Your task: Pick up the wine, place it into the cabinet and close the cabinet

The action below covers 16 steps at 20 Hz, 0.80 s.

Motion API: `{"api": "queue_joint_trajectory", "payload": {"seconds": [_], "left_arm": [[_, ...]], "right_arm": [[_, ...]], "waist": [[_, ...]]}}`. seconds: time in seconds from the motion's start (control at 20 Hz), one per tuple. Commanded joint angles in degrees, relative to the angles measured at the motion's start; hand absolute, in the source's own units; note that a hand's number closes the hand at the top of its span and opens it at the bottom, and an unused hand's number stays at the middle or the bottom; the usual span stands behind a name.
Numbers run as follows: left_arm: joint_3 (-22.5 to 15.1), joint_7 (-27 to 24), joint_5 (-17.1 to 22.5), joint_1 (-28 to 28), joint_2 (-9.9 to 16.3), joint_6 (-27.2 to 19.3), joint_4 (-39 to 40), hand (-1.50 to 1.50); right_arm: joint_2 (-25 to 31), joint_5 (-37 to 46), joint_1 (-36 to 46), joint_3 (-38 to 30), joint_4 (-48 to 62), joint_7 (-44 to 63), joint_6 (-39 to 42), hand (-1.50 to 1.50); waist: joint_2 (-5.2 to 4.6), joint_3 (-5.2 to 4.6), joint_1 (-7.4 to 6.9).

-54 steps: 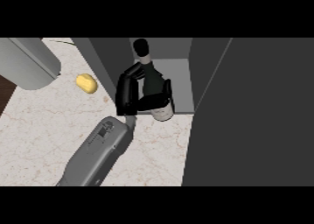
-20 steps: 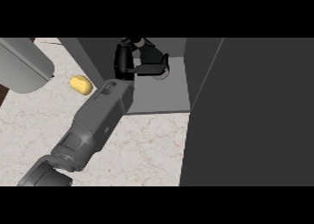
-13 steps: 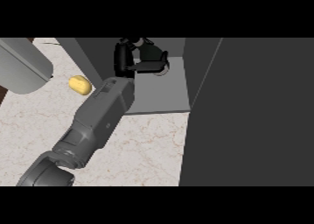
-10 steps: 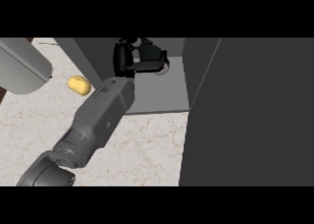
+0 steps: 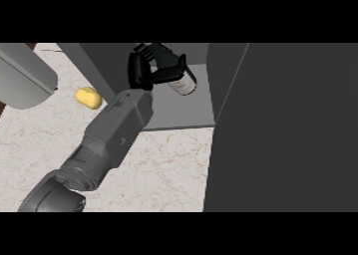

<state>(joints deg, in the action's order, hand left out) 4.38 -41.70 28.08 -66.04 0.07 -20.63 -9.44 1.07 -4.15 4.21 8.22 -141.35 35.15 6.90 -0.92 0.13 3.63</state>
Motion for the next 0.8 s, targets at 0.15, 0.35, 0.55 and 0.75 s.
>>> {"api": "queue_joint_trajectory", "payload": {"seconds": [0.15, 0.35, 0.55, 0.75], "left_arm": [[-0.47, -3.66, -1.47, 2.33, -0.06, -1.92, 3.15, -1.5], [-0.68, -3.73, -2.77, 2.34, 1.37, -2.83, 3.83, -1.5], [-0.66, -1.76, -3.27, 0.8, 1.67, -4.96, 5.1, -1.5], [-1.63, -3.1, -4.46, 2.61, -0.05, -6.05, 5.58, -1.5]], "right_arm": [[-0.55, -0.47, -0.06, 1.0, -1.69, 0.12, -0.25, -1.5], [-1.01, 0.17, -2.17, 2.36, -3.61, -0.14, -0.36, -1.5], [-0.64, -0.97, -1.2, 1.07, -2.84, -0.45, -0.13, -1.5], [-0.33, -1.14, 1.7, -0.51, -1.21, 0.79, -0.66, -1.5]], "waist": [[-0.39, -0.17, 0.21], [-0.45, -0.16, 0.45], [-0.86, -0.17, 1.23], [-0.64, -0.2, 0.44]]}}
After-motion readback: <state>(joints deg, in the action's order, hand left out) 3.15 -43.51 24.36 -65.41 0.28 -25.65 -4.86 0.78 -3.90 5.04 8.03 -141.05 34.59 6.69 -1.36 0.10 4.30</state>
